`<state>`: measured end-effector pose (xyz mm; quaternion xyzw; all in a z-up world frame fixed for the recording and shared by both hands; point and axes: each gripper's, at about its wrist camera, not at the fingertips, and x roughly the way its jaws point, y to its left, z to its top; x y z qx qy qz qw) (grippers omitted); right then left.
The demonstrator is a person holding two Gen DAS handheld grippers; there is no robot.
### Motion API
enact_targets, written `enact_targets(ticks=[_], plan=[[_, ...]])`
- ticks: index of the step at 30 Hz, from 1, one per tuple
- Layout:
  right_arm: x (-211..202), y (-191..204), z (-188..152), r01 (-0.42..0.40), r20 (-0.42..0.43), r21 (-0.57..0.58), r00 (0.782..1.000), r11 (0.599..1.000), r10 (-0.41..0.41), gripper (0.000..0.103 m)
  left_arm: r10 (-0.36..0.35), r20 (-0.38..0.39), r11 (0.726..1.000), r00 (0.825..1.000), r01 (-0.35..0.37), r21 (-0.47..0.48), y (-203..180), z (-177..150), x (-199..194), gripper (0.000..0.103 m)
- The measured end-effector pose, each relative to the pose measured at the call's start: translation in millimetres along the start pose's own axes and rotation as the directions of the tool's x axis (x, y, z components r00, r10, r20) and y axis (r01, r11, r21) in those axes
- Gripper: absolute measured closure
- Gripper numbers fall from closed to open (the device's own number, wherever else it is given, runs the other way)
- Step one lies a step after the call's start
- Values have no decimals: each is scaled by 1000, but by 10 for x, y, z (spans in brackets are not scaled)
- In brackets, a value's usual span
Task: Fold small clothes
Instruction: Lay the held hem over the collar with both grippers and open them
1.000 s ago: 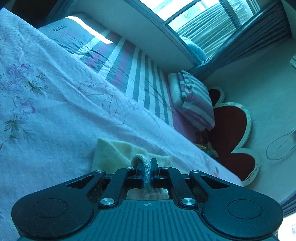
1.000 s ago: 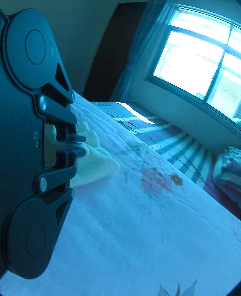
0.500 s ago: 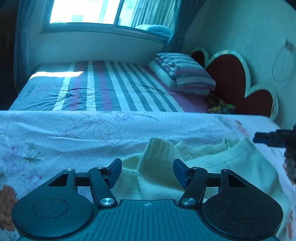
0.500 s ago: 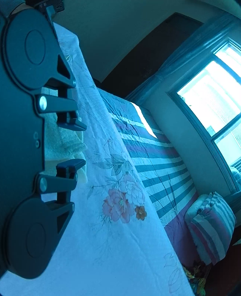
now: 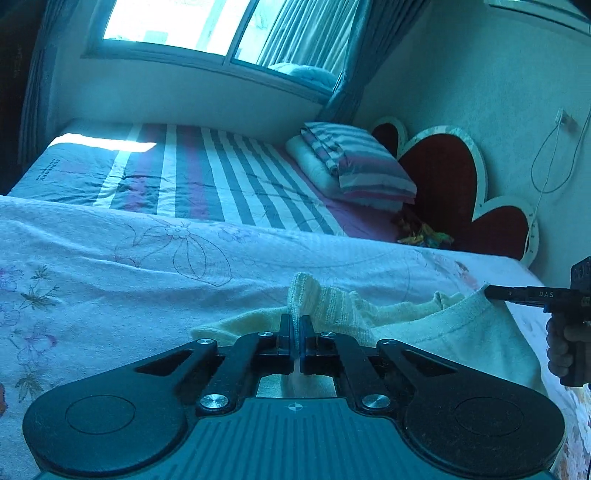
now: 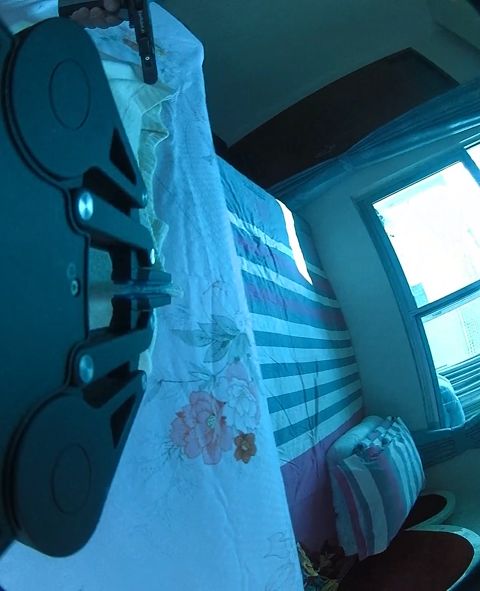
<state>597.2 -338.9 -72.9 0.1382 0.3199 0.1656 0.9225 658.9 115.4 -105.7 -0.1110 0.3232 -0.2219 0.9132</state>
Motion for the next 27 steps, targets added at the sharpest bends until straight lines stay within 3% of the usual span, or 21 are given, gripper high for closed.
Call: enact_targets(ticks=[6,7,8,10,11,15,19,20,22,27], plan=[[48,-29,-9,-2,-31,3,1000,1000,2,97,27,-42,1000,999,-27,15,24,81,41,100],[57,-43,-18,0,-32,12,999,1000,1,96,33,-62,999,998,-31,22,22,104,76,95],[68,-59,-27,1,-35,23,999,1000,0,91,41,-69,999,997,-39,29,20,117,95,88],[78,-101,-40,13,-35,45,999,999,-12,82,57,-72,997,996,-53,54,12,136,119,50],[80,-119,-44,9,-34,54,999,999,-7,82,59,-66,996,996,-55,64,5,143,125,48],[148,-137,-66,14,-75,48,997,999,-10,82,31,-137,996,990,-19,86,-13,151,241,52],[210,-123,-66,18,-95,39,995,999,-14,81,1,-187,995,982,17,98,-82,111,359,92],[210,-97,-68,15,-97,27,995,1000,-12,82,-5,-186,995,983,23,97,-96,99,370,97],[219,-42,-69,-4,-112,-5,994,1000,4,98,-17,-150,996,989,30,85,-133,71,340,101],[-14,122,9,20,29,-58,999,998,-18,98,-55,25,998,998,54,21,-83,74,3,101]])
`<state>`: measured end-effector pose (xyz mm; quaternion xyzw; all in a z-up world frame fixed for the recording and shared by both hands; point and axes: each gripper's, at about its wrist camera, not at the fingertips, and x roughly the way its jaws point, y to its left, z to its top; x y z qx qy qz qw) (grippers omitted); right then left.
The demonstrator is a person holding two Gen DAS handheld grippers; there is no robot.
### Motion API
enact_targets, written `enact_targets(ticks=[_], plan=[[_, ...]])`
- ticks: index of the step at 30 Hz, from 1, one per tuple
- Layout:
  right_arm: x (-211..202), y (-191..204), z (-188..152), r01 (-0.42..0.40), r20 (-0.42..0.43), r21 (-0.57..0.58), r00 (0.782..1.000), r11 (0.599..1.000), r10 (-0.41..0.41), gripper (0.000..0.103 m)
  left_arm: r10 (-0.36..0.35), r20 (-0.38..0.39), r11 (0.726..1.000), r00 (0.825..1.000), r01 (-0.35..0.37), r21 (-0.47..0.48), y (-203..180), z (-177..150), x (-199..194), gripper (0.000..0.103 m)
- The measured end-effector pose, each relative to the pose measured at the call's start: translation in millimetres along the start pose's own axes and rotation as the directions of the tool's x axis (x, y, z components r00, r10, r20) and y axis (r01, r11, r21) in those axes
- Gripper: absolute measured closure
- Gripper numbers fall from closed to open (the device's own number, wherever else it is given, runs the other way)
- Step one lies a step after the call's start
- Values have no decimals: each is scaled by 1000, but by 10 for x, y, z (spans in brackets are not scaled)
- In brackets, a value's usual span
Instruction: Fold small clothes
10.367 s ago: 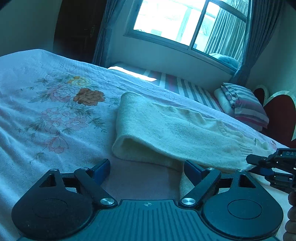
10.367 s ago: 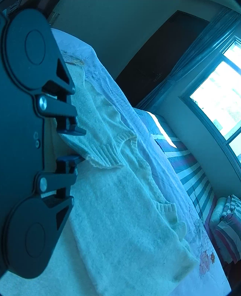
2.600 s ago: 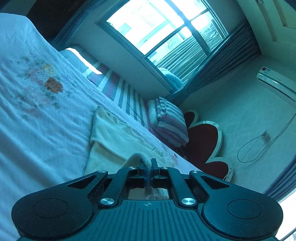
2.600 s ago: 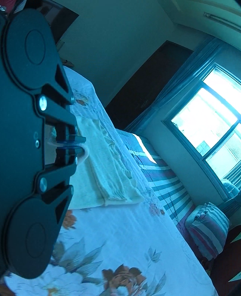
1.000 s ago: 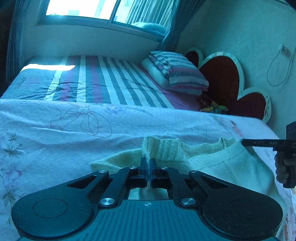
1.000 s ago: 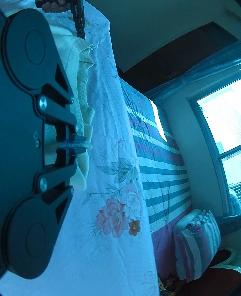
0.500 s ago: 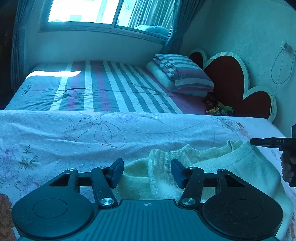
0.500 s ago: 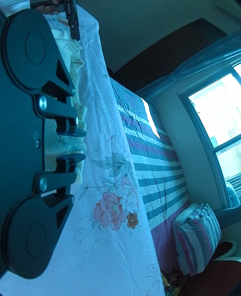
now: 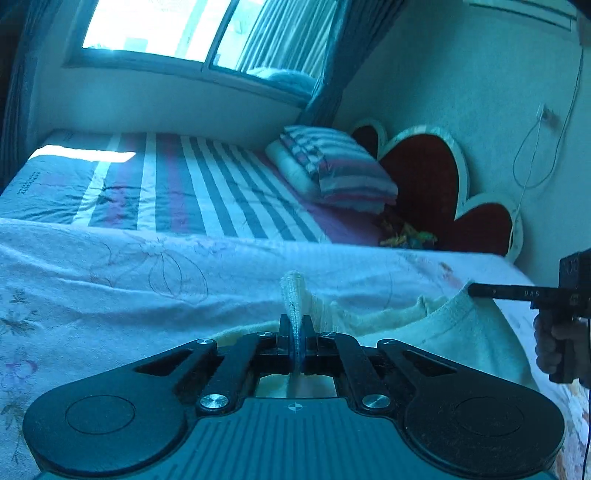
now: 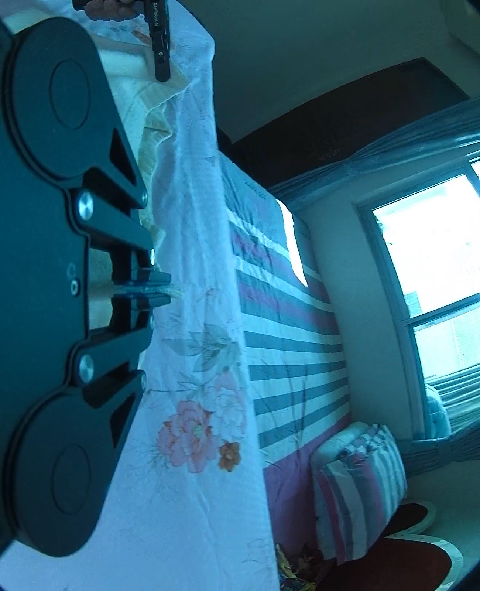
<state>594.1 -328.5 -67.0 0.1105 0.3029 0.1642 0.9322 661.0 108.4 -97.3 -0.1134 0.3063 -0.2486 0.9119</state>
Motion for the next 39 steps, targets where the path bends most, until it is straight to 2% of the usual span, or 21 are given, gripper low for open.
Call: enact_targets(ticks=[3,6,8,10,11,12,13,14,15,16,17,19,21,22,24,25,27,28,30,32,39], plan=[[47,-48,22,26,-5,2,1000,1000,-26,98,40,17,999,999,-39,-37,105,-18,-31,101],[192,-154,-62,72,-53,34,996,997,-70,98,86,-43,995,995,-89,-49,148,-82,119,101],[259,-164,-127,103,-82,26,992,994,-100,98,92,-88,993,992,-97,-62,168,-139,241,101],[290,-161,-146,110,-105,26,989,994,-106,97,95,-89,992,992,-101,-73,184,-162,268,99],[281,-160,-130,119,-107,32,988,992,-115,94,102,-89,991,991,-110,-82,185,-154,253,97],[227,-153,-109,140,-96,38,986,989,-136,88,120,-84,988,989,-127,-91,178,-148,209,89],[138,-127,-98,171,-67,35,983,985,-168,80,153,-62,983,986,-159,-94,150,-160,105,77],[16,-81,-94,194,-35,25,981,981,-193,79,180,-37,980,983,-183,-84,104,-175,-21,70],[-121,-25,-113,175,-20,22,984,984,-175,81,193,-8,978,981,-193,-76,25,-207,-173,59],[-262,58,-157,114,-24,17,993,993,-113,84,183,16,980,983,-181,-80,-48,-252,-301,55],[-361,175,-220,77,-33,-20,996,997,-78,84,155,21,985,988,-153,-81,-147,-312,-434,55],[-511,438,-412,57,-45,-119,997,991,-63,82,153,10,988,988,-153,-5,-470,-439,-590,55],[-594,632,-574,29,-53,-158,998,987,-38,80,108,10,994,994,-108,28,-757,-553,-649,55],[-586,739,-642,23,-66,-191,997,981,-36,82,95,-9,994,995,-94,51,-889,-590,-624,55],[-579,833,-727,90,-55,-226,993,970,-105,80,140,-7,988,990,-139,70,-1037,-652,-614,55],[-635,769,-725,116,-46,-166,991,979,-125,78,144,-8,989,990,-144,42,-1034,-685,-659,55],[-834,582,-750,98,-40,-28,994,995,-99,74,144,5,989,990,-144,-28,-963,-808,-889,55],[-980,488,-797,107,-30,2,994,994,-107,73,175,4,984,985,-174,-38,-921,-896,-1024,55],[-1179,385,-888,113,-31,18,993,993,-112,72,210,-11,972,978,-210,-101,-785,-1064,-1248,55],[-1312,293,-1008,101,-63,48,993,994,-98,72,195,-41,964,980,-200,-178,-639,-1214,-1381,55],[-1460,251,-1279,82,-78,128,994,988,-72,71,125,-101,961,987,-146,-233,-652,-1484,-1417,55]])
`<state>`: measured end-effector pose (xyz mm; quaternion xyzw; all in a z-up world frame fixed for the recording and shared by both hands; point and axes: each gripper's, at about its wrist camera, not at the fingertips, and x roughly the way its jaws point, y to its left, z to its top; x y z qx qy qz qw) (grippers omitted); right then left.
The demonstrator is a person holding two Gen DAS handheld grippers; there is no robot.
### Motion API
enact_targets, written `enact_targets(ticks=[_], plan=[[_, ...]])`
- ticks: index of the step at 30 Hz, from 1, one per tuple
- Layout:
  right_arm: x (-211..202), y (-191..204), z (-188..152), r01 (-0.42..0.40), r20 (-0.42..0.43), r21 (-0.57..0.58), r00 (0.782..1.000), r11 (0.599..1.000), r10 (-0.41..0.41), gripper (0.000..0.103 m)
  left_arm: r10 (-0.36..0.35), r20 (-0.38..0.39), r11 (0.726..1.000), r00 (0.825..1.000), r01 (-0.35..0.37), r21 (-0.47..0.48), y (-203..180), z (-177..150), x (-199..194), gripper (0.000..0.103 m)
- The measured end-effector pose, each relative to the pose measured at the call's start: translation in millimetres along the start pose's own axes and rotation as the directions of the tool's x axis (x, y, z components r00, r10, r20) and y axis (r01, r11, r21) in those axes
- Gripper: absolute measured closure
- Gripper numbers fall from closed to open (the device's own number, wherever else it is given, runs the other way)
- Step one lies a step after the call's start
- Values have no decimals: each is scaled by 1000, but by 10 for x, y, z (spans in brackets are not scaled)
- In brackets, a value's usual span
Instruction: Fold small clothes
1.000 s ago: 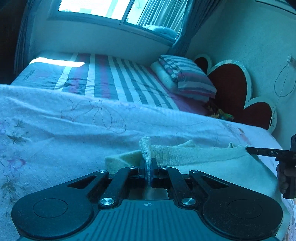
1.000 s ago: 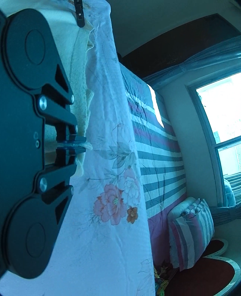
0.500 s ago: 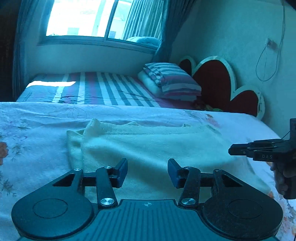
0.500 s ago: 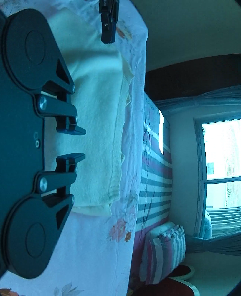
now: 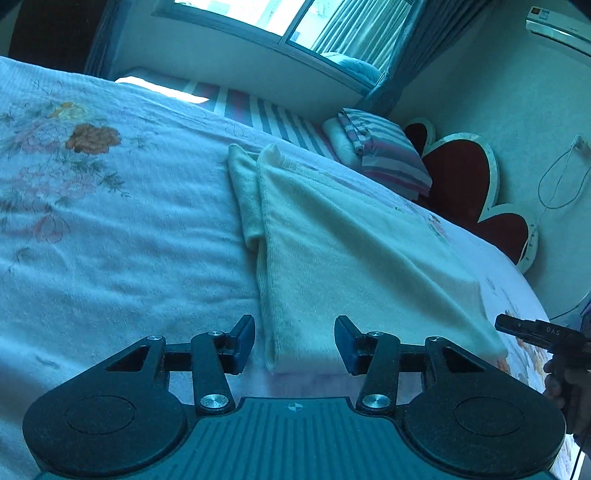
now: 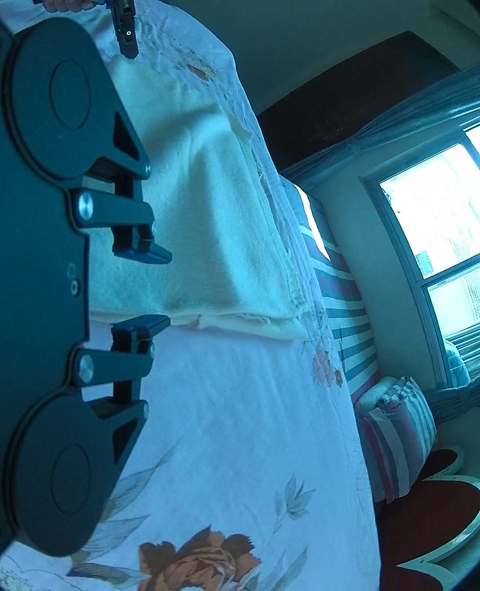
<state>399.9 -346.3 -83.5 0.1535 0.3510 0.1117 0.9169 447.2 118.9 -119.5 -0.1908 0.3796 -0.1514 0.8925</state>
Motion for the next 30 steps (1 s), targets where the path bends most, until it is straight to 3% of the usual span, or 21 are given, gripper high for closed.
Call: enact_targets(ticks=[3,6,8,9,10,11,13,16,18,19,20,21,23,24,25,27,30], plan=[[27,-37,-63,-5,-26,23,1000,1000,6,72,-71,-7,996,997,70,-49,66,14,74,56],[37,-56,-84,-57,-48,44,997,997,59,74,-126,-17,989,992,125,-79,114,10,153,85],[53,-53,-102,-51,-52,38,997,998,53,78,-125,-36,990,992,122,-76,137,0,213,99],[71,-52,-97,-48,-64,36,997,998,50,83,-135,-40,988,990,131,-80,152,-3,220,99],[83,-43,-93,-54,-82,27,995,998,56,98,-159,-34,984,987,156,-91,169,1,203,100],[60,-24,-87,-54,-82,11,995,999,54,99,-184,-27,979,983,181,-90,177,18,161,100],[-62,11,-54,-56,-53,-17,997,998,55,99,-167,-37,985,985,165,-55,162,43,78,100],[-10,-14,-70,-2,-111,-61,994,998,-4,99,-50,-102,999,994,52,17,214,-3,78,101],[86,-56,-87,-4,-156,-63,988,998,-6,99,-55,-116,998,992,57,17,277,2,52,101],[62,-54,-35,4,-136,-59,991,998,-12,93,-12,-97,999,995,15,30,257,41,-10,100],[2,-28,4,28,-88,-68,996,997,-34,77,49,-62,997,997,-46,61,217,81,-82,100],[-59,19,47,49,-31,-91,998,995,-52,73,65,-20,995,998,-63,81,159,134,-129,99],[-23,149,176,4,9,-127,1000,992,-3,77,34,36,991,999,-38,126,-60,288,-80,98],[71,230,236,-9,7,-141,1000,990,10,77,33,43,985,999,-39,166,-202,337,20,90],[196,336,287,-21,0,-165,1000,986,21,77,16,48,977,999,-26,210,-396,403,179,63],[427,514,333,-35,-5,-214,999,976,35,78,-9,68,959,998,-11,284,-703,438,507,28],[739,599,358,-5,-32,-259,999,966,-4,82,60,57,938,997,-75,338,-905,481,987,28]])
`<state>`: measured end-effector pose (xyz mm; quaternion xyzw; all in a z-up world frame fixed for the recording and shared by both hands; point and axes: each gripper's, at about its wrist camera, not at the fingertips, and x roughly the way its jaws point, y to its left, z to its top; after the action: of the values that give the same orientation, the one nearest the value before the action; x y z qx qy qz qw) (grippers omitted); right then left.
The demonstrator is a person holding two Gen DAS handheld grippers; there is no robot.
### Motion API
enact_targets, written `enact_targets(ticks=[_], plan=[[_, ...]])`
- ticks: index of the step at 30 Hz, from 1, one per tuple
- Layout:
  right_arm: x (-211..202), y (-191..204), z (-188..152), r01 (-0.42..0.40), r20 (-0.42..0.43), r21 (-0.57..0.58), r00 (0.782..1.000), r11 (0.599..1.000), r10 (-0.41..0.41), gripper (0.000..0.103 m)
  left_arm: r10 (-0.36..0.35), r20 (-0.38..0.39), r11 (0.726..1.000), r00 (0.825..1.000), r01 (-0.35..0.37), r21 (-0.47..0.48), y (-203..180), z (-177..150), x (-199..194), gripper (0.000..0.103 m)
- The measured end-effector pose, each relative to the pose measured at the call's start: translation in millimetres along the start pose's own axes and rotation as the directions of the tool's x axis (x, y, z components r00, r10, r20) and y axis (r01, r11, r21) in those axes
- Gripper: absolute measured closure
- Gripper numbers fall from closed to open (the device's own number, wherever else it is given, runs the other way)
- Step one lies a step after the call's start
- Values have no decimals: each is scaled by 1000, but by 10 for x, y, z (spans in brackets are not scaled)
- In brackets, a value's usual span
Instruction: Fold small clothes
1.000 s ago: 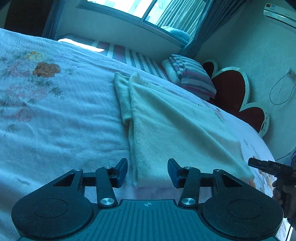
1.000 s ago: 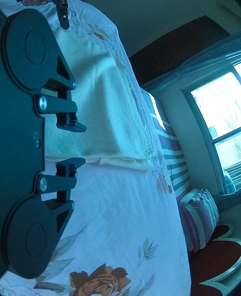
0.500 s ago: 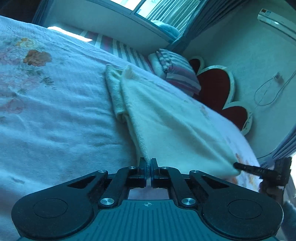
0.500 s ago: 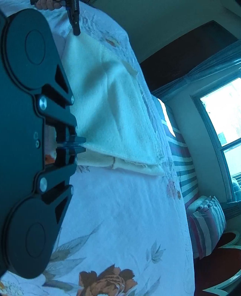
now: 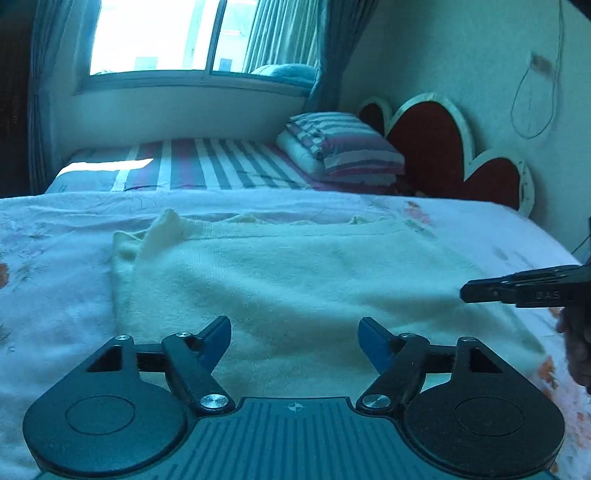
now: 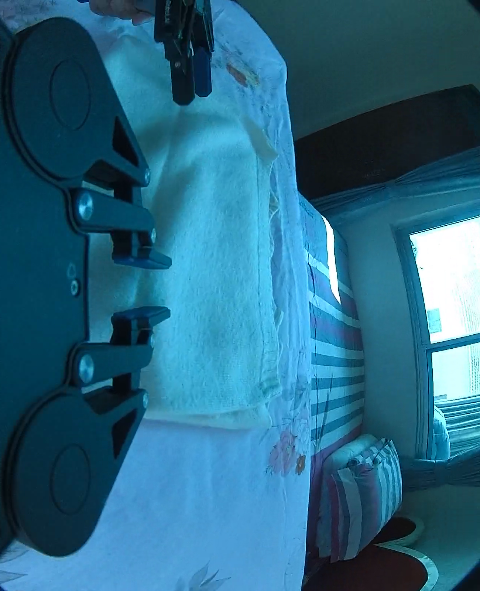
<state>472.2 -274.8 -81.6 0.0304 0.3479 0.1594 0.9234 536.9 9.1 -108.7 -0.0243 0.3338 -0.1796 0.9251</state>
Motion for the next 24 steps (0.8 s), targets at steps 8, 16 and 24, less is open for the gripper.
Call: enact_targets(ticks=[8,16,24], plan=[[-362,-242,-95,82,42,89,995,993,-86,77,36,35,999,999,-35,-38,111,12,-429,47],[-304,881,-562,-14,-67,-17,998,1000,13,85,-40,-51,999,998,40,0,-744,-452,-375,47],[-600,482,-718,42,-70,-36,997,998,-44,85,104,21,995,994,-104,-3,-208,-771,-842,47]])
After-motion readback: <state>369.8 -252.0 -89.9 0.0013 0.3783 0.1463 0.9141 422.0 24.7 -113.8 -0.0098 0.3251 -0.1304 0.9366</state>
